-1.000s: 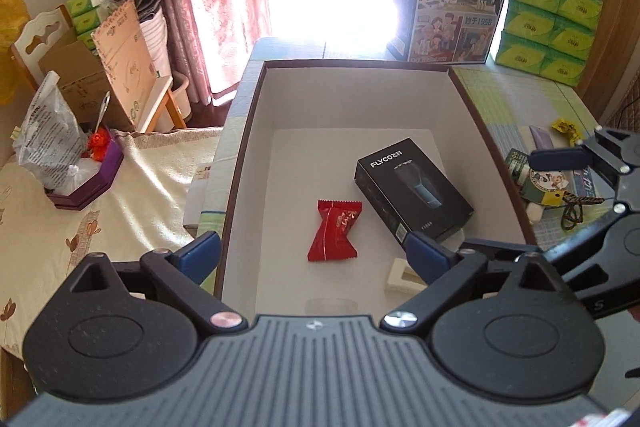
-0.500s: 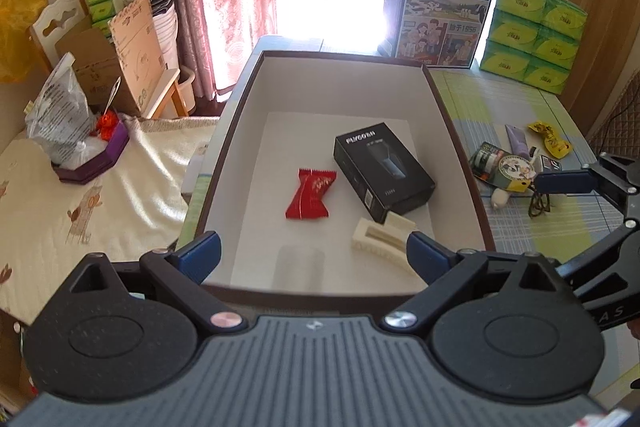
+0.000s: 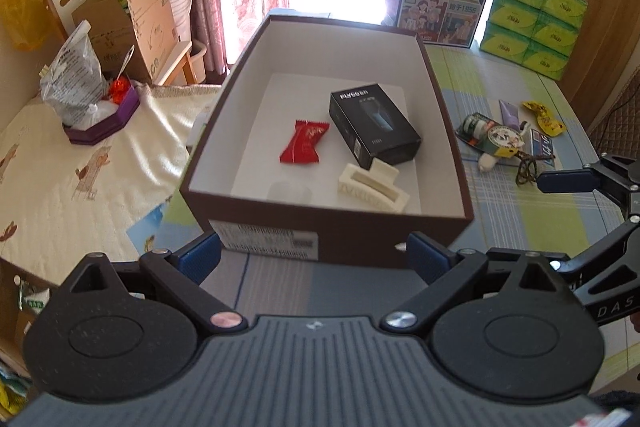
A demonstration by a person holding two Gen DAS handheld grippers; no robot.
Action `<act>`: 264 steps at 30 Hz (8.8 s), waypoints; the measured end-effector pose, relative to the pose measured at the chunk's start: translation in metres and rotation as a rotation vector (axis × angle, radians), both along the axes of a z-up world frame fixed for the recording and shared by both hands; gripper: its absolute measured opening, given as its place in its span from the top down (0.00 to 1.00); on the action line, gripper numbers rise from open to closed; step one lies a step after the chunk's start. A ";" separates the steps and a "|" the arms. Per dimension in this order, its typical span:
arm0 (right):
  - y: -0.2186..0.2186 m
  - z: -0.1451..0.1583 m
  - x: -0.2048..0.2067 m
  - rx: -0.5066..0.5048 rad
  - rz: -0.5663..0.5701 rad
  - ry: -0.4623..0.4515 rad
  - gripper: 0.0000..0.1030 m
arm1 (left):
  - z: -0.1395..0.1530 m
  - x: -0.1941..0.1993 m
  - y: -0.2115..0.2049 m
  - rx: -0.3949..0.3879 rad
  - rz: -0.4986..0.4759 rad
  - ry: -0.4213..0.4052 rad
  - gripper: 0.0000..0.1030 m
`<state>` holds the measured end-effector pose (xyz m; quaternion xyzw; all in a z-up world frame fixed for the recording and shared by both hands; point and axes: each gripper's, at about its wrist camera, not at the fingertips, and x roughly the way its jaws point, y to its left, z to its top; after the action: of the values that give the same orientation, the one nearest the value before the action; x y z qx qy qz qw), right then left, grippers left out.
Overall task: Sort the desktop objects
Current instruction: 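Open the right gripper and withdraw both tools from the box, then move both tools to the table items, left gripper toward the brown claw clip, then close the left gripper on the brown striped claw hair clip, then lift the claw clip with the left gripper while the right gripper grasps the blue floss-pick pack, then carry the claw clip and floss-pick pack with both grippers over the brown box, then open the left gripper to drop the clip while the right gripper releases the floss pack, then withdraw both open tools up and away from the brown box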
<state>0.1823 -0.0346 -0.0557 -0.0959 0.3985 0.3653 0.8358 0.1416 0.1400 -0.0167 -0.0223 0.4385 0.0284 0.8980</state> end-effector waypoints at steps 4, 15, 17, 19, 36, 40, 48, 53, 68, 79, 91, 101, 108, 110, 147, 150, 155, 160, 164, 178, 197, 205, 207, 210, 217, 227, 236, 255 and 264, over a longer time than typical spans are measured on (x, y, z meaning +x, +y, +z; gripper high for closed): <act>-0.011 -0.004 -0.009 -0.009 0.017 0.014 0.02 | -0.002 -0.010 -0.010 -0.004 0.010 0.013 0.05; -0.071 -0.016 -0.018 -0.040 -0.049 0.076 0.02 | -0.015 -0.021 -0.062 -0.027 -0.026 0.053 0.05; -0.085 -0.018 -0.019 -0.043 -0.068 0.086 0.02 | -0.018 -0.022 -0.073 -0.032 -0.037 0.062 0.05; -0.100 -0.019 -0.021 -0.050 -0.090 0.095 0.02 | -0.021 -0.022 -0.085 -0.038 -0.050 0.070 0.05; -0.225 -0.041 -0.003 -0.107 -0.402 0.139 0.02 | -0.055 0.004 -0.187 -0.071 -0.193 0.101 0.06; -0.245 -0.051 0.010 -0.110 -0.460 0.154 0.02 | -0.061 0.019 -0.205 -0.072 -0.222 0.080 0.07; -0.270 -0.066 0.054 -0.085 -0.569 0.145 0.02 | -0.082 0.062 -0.236 -0.078 -0.289 0.030 0.13; -0.281 -0.073 0.084 -0.072 -0.626 0.142 0.02 | -0.102 0.095 -0.258 -0.052 -0.333 -0.002 0.19; -0.302 -0.090 0.120 -0.042 -0.735 0.189 0.02 | -0.146 0.176 -0.289 -0.023 -0.336 -0.031 0.46; -0.301 -0.090 0.133 -0.032 -0.739 0.191 0.02 | -0.159 0.197 -0.296 -0.039 -0.330 -0.026 0.75; -0.258 -0.089 0.150 0.005 -0.628 0.171 0.02 | -0.154 0.157 -0.264 -0.013 -0.328 -0.004 0.82; -0.201 -0.091 0.185 -0.008 -0.551 0.094 0.09 | -0.149 0.153 -0.216 0.021 -0.143 0.007 0.82; -0.182 -0.105 0.212 -0.084 -0.569 0.077 0.26 | -0.149 0.172 -0.202 0.018 -0.079 0.000 0.82; -0.180 -0.109 0.215 -0.114 -0.562 0.058 0.30 | -0.150 0.173 -0.202 0.015 -0.074 0.007 0.82; -0.197 -0.095 0.062 -0.161 -0.330 0.153 0.47 | -0.140 0.087 -0.202 -0.050 -0.173 0.084 0.81; -0.188 -0.087 0.054 -0.151 -0.312 0.138 0.47 | -0.130 0.076 -0.201 -0.056 -0.181 0.065 0.82; -0.174 -0.075 0.047 -0.142 -0.296 0.115 0.47 | -0.111 0.064 -0.200 -0.059 -0.209 0.021 0.82; -0.160 -0.059 0.044 -0.133 -0.293 0.082 0.47 | -0.087 0.056 -0.194 -0.070 -0.220 -0.031 0.82; -0.148 -0.044 0.043 -0.112 -0.292 0.051 0.47 | -0.067 0.052 -0.183 -0.082 -0.213 -0.082 0.82; -0.072 0.006 0.046 0.030 -0.203 -0.016 0.47 | -0.009 0.037 -0.115 -0.093 -0.126 -0.222 0.82; 0.066 0.010 0.135 0.078 -0.160 -0.005 0.47 | -0.010 0.102 0.013 -0.016 -0.006 -0.218 0.81; 0.089 -0.023 0.208 -0.010 -0.187 0.028 0.47 | -0.033 0.176 0.042 -0.009 -0.040 -0.153 0.81; 0.093 -0.031 0.225 -0.038 -0.195 0.029 0.47 | -0.039 0.194 0.044 -0.003 -0.051 -0.133 0.81; 0.096 -0.044 0.248 -0.074 -0.200 0.052 0.47 | -0.051 0.220 0.045 0.002 -0.067 -0.100 0.81; 0.108 -0.064 0.277 -0.180 -0.182 0.041 0.47 | -0.082 0.272 0.042 0.017 -0.115 -0.025 0.81; 0.117 -0.071 0.295 -0.281 -0.152 -0.017 0.47 | -0.105 0.315 0.043 0.078 -0.139 0.033 0.81; 0.123 -0.079 0.296 -0.353 -0.120 -0.068 0.47 | -0.117 0.323 0.041 0.099 -0.135 0.046 0.76; 0.091 -0.044 0.251 -0.182 -0.080 -0.136 0.08 | -0.080 0.283 0.038 0.066 -0.175 -0.010 0.43; 0.071 -0.015 0.211 -0.030 -0.110 -0.116 0.02 | -0.049 0.242 0.041 0.103 -0.164 -0.068 0.16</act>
<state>0.3937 0.0362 -0.0709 -0.1076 0.3594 0.3064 0.8749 0.3839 0.1805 -0.0656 0.0589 0.4062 -0.0235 0.9116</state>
